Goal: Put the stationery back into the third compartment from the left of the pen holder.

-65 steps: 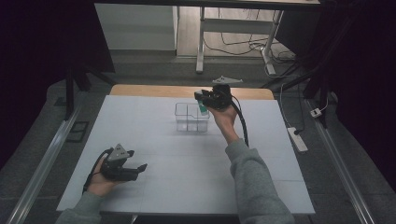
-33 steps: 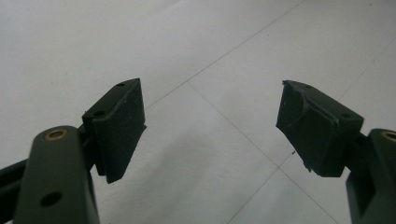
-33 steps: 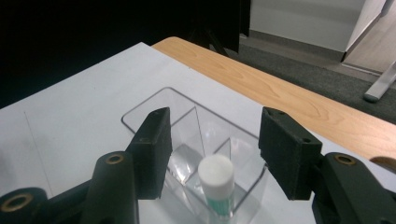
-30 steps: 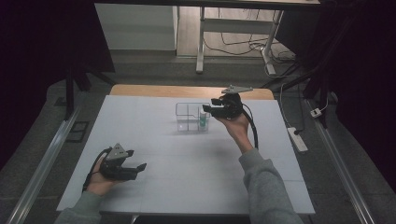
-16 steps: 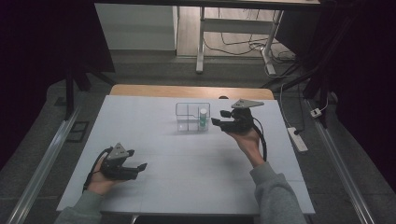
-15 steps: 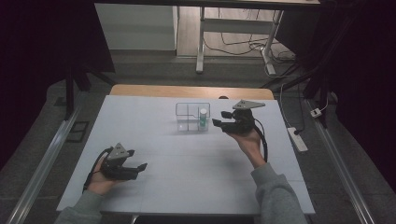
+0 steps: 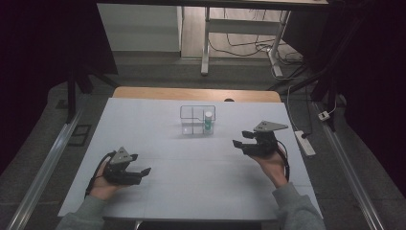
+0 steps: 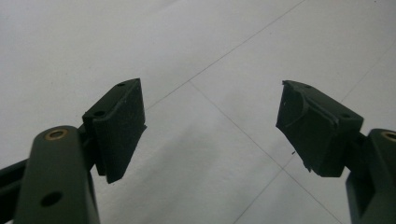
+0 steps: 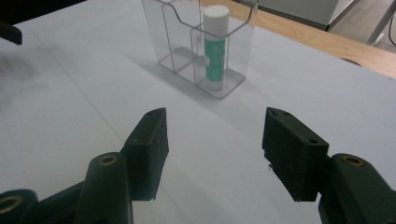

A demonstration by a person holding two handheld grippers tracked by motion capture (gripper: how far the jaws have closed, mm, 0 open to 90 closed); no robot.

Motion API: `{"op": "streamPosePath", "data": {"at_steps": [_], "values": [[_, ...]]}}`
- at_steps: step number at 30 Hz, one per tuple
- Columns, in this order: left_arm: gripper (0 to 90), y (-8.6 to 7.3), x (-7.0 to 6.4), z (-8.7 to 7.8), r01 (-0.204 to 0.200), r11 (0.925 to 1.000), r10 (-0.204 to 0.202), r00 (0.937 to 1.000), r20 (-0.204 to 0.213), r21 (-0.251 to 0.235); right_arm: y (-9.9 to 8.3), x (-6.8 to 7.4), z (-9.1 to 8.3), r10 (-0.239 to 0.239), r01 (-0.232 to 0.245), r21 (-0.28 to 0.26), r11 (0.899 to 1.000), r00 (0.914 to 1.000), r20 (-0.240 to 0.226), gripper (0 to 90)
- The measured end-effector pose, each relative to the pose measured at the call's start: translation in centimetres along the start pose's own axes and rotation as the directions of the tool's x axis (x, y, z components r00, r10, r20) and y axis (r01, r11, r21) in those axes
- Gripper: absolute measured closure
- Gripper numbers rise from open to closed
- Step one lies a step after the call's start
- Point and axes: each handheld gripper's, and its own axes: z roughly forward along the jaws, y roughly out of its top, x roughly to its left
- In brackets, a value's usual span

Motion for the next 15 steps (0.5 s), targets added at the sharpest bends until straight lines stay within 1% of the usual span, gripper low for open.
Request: {"op": "streamPosePath", "data": {"at_steps": [6, 13, 15], "values": [[23.4, 0.0, 0.0, 0.0, 0.0, 1.0, 0.0, 1.0, -0.001, 0.0, -2.2, -0.1, -1.3, 0.005, -0.005, 0.032, 0.999, 0.9999, 0.015, 39.8], [23.2, 0.0, -0.1, 0.1, -0.001, 1.0, 0.001, 1.0, -0.001, 0.006, -4.7, -0.5, -2.3, 0.014, -0.016, 0.07, 0.997, 0.9994, 0.03, 39.4], [23.2, 0.0, -0.1, 0.2, 0.0, 1.0, 0.0, 1.0, -0.002, 0.007, -5.3, -0.6, -2.5, 0.021, -0.023, 0.072, 0.997, 0.9993, 0.031, 39.3]]}}
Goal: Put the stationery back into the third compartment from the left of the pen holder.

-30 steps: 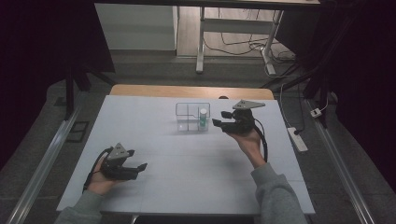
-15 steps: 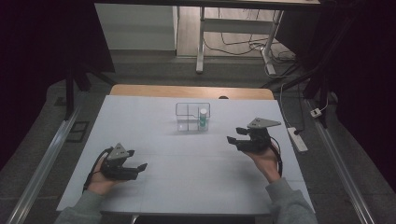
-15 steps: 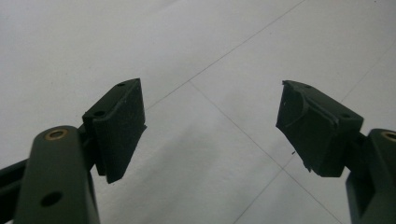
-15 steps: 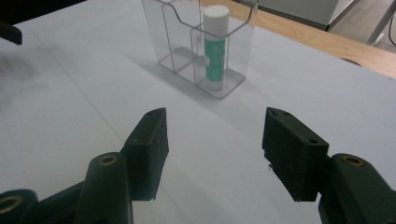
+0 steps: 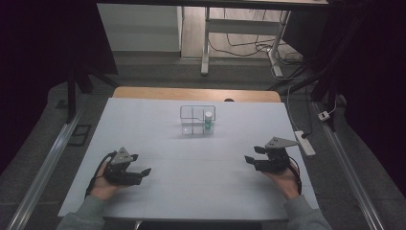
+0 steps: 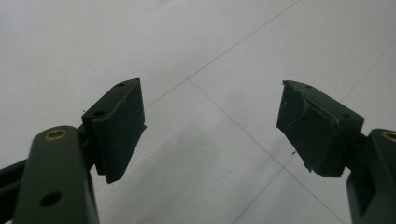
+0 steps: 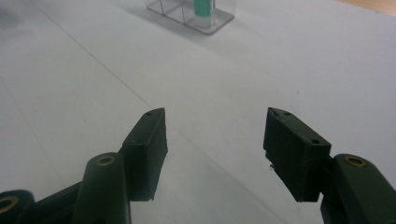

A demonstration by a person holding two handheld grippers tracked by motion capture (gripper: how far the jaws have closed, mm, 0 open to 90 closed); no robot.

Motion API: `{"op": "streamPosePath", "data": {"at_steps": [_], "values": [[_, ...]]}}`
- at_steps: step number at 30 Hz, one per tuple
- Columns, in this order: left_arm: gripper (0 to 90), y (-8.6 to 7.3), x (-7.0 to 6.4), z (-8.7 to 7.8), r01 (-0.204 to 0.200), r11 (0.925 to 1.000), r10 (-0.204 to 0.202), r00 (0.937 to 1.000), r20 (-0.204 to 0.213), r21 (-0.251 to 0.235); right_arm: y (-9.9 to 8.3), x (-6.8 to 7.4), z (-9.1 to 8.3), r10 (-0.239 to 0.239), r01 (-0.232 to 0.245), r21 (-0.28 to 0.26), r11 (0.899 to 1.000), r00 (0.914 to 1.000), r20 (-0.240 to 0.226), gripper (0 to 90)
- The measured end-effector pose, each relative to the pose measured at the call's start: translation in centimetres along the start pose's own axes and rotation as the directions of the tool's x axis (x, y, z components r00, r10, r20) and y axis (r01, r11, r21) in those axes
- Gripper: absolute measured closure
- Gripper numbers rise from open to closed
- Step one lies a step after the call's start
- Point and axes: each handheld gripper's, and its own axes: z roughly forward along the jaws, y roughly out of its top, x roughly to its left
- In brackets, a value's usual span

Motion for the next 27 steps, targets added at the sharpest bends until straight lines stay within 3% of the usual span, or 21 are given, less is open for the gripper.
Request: {"op": "streamPosePath", "data": {"at_steps": [9, 27], "values": [[23.1, 0.0, -0.1, 0.1, -0.005, 1.0, 0.005, 1.0, 0.0, 0.007, -1.8, -0.5, -0.7, 0.017, -0.017, 0.005, 1.0, 0.9998, 0.004, 38.9], [23.4, 0.0, -0.1, 0.0, -0.011, 0.9999, 0.011, 0.9999, -0.002, 0.002, -2.1, -0.3, -1.2, -0.008, 0.008, 0.002, 1.0, 0.9999, 0.013, 38.0]]}}
